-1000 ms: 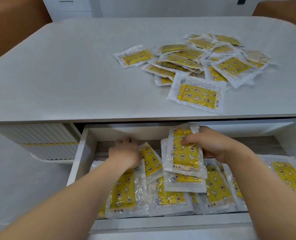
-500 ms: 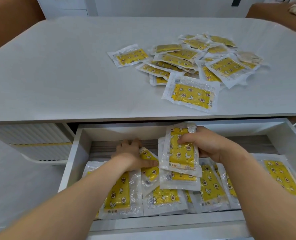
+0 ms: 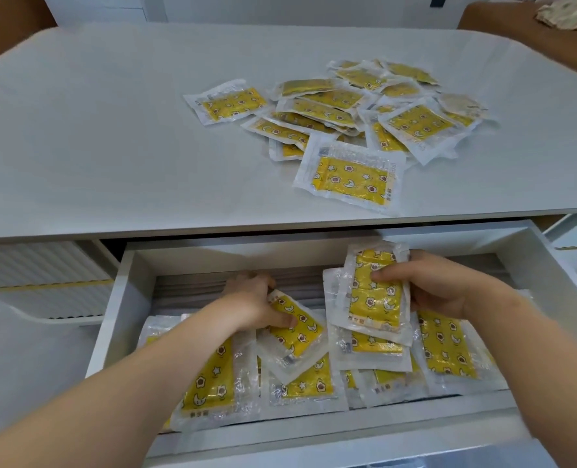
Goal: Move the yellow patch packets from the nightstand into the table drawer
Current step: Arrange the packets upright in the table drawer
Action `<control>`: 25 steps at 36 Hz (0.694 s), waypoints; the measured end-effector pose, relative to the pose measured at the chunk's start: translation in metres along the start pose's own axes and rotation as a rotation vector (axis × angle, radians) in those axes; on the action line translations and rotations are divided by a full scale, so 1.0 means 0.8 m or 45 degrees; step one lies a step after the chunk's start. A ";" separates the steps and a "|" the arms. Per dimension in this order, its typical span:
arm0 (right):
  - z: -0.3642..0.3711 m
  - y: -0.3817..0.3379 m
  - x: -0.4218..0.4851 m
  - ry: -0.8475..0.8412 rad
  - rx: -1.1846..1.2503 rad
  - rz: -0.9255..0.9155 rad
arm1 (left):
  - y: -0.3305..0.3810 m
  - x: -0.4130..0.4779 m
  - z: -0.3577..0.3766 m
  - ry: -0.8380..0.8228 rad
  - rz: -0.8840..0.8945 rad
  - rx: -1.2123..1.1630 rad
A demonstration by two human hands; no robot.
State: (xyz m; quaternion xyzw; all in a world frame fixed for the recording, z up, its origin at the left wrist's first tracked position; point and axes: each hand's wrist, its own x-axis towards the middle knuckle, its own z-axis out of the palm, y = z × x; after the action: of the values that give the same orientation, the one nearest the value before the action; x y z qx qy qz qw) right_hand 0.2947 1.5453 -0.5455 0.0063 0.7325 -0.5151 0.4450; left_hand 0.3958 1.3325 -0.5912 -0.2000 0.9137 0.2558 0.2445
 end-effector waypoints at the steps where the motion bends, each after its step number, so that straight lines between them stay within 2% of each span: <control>1: -0.002 0.001 -0.001 -0.019 0.003 0.007 | -0.001 0.000 0.000 -0.033 -0.008 -0.032; 4: -0.009 0.002 -0.006 -0.048 -0.004 0.026 | 0.000 -0.003 -0.001 -0.053 0.035 -0.136; 10: -0.034 0.005 -0.017 -0.054 0.091 0.073 | 0.016 -0.009 -0.007 0.243 0.254 -0.435; 14: -0.055 0.014 -0.025 -0.026 0.029 0.080 | 0.049 -0.016 -0.004 0.194 0.359 -0.782; 19: -0.069 0.025 -0.026 -0.031 -0.038 0.147 | 0.096 -0.012 0.008 0.115 0.425 -0.677; 25: -0.066 0.030 -0.019 0.094 -0.185 0.119 | 0.103 -0.009 0.034 0.130 0.452 -0.172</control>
State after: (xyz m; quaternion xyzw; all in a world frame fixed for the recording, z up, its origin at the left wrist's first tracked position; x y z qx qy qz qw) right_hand 0.2813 1.6036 -0.5499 0.0270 0.7828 -0.4387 0.4404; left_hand 0.3706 1.4148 -0.5766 -0.0642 0.9266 0.3451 0.1349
